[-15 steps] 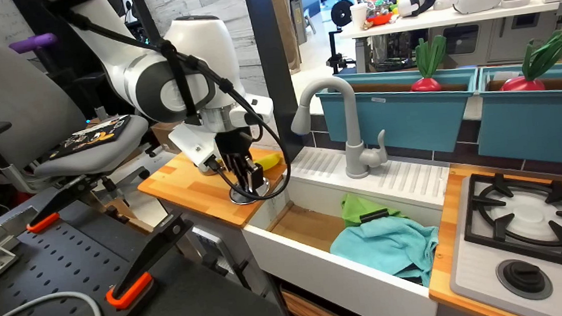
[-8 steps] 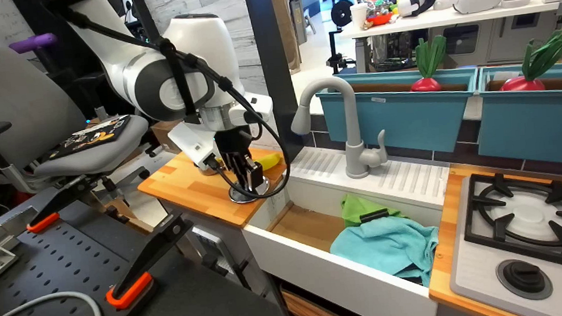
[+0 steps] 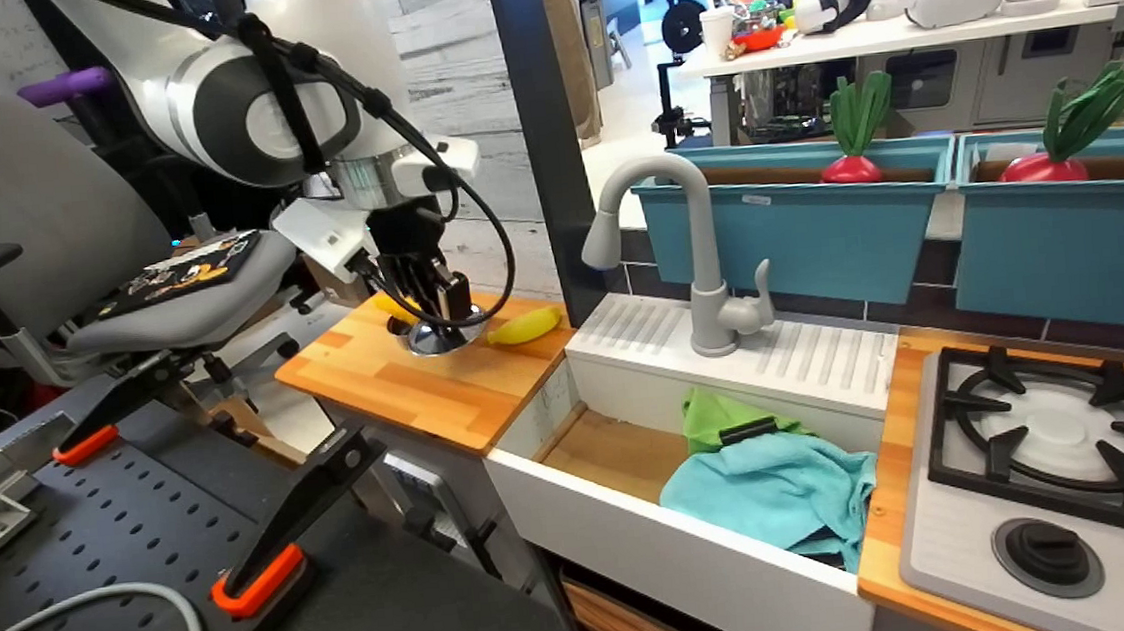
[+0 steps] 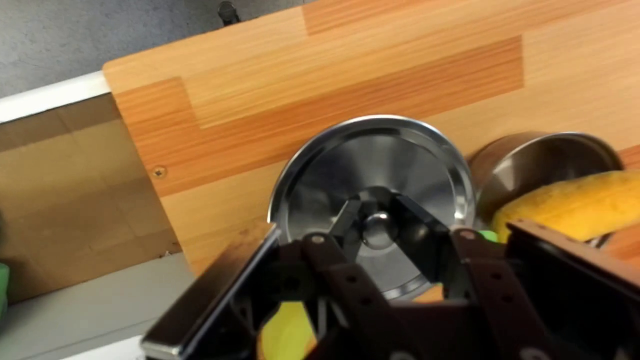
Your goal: Put the lid on the pot
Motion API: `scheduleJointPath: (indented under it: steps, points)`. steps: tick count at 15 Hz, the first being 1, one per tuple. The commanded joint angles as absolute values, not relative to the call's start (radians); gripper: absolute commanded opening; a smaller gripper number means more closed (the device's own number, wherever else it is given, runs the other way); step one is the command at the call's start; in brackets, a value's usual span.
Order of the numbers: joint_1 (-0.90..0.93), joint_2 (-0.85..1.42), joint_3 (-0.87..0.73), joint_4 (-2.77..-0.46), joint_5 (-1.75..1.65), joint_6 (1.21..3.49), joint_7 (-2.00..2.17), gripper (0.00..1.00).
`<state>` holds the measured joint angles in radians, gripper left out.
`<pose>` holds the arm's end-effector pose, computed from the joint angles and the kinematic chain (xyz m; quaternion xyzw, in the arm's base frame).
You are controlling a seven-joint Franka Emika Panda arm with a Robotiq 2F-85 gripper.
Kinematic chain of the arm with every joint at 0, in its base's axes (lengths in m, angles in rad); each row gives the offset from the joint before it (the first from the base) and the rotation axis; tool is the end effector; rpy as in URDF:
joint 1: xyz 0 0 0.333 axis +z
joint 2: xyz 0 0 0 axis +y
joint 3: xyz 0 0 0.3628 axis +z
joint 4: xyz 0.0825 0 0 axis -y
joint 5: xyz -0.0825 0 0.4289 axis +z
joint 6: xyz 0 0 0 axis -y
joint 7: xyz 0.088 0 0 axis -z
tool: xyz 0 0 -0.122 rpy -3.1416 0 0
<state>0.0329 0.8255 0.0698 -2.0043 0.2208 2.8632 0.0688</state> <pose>0.6215 0.0550 0.0167 -0.9932 0.1001 -0.0102 0.0585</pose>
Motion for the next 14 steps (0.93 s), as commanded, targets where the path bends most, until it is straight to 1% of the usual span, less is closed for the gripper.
scheduleJointPath:
  steps: [1,7,14]
  points:
    - [0.074,0.754,0.081,-2.048,0.201,2.843,0.110,0.02]
    - [0.130,0.770,0.082,-1.997,0.196,2.816,0.137,0.02]
    - [0.147,0.818,0.078,-1.900,0.194,2.755,0.151,0.02]
